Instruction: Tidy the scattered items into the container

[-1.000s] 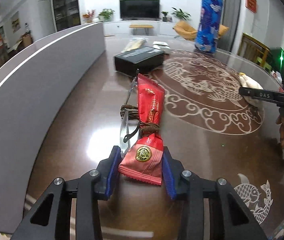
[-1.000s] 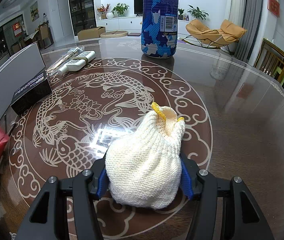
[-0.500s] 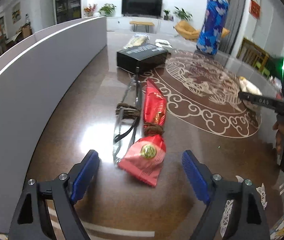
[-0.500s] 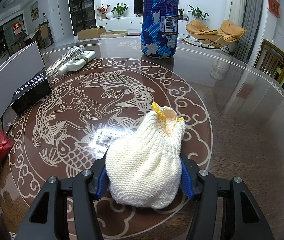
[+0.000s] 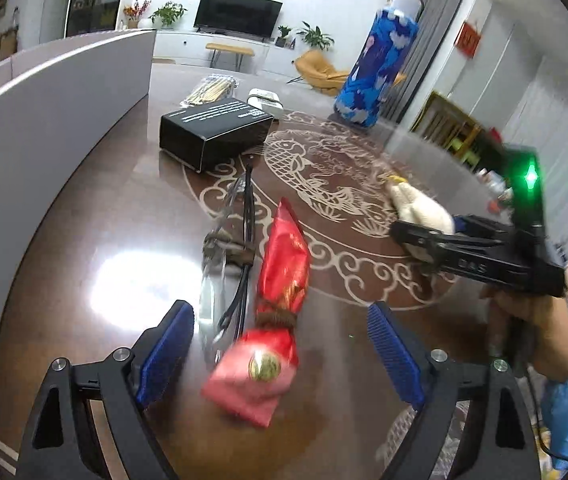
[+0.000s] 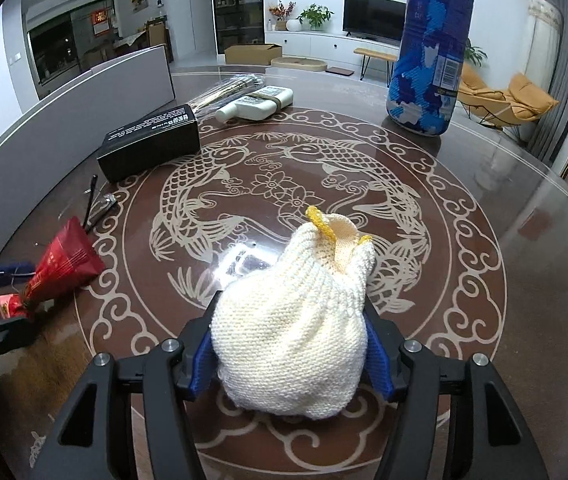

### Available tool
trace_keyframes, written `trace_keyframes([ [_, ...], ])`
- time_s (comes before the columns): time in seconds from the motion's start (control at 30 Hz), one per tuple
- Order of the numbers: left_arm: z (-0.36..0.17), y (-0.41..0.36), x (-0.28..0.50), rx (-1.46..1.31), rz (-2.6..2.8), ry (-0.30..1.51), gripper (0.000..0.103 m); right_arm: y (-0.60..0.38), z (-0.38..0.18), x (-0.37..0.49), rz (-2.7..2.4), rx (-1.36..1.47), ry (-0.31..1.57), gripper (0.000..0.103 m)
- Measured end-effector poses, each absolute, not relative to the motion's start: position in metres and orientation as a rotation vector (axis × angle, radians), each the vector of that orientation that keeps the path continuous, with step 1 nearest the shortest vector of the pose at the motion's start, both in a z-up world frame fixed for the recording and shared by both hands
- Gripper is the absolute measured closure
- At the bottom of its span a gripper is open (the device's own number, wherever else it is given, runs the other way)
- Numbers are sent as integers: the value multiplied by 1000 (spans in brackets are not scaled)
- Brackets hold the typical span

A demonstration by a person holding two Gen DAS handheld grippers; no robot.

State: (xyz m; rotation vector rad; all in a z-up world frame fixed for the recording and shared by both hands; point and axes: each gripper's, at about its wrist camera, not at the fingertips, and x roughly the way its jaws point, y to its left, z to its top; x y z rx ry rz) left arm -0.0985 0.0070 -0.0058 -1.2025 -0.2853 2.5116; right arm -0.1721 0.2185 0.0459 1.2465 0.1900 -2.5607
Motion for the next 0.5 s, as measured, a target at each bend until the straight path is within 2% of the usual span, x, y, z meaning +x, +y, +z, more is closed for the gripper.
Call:
trace_keyframes([
  [0.2, -6, 0, -90, -1167, 2450, -358, 15, 207, 45, -170, -2563, 1248, 201, 40],
  [0.5, -3, 17, -86, -1181, 2483, -233, 15, 208, 44, -170, -2563, 1248, 200, 40],
])
